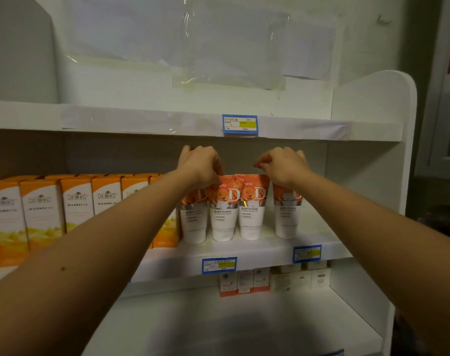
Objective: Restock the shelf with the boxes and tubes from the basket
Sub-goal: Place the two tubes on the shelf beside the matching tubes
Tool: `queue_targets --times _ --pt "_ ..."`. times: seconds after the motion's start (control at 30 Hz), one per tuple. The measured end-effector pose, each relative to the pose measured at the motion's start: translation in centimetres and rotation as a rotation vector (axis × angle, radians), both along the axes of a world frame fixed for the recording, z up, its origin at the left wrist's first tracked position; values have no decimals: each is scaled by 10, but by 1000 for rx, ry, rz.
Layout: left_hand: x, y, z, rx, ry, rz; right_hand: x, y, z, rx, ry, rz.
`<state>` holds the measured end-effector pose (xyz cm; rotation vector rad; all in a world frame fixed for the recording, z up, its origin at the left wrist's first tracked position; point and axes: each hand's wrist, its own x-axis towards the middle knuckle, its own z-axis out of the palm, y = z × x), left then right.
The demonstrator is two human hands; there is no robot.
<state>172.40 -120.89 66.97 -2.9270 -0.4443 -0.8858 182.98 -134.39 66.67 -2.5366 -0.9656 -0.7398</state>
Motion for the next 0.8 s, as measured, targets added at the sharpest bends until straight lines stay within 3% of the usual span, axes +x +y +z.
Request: queue_targets --times 0.27,0.57,0.8 --pt "-4 15 -2 40 58 2 -18 11 0 -49 -38 69" --pt "-23 39 6 43 197 157 -32 25 -3 -81 -64 120" --pt "-17 42 -1 37 135 155 -34 23 -5 -93 -61 112"
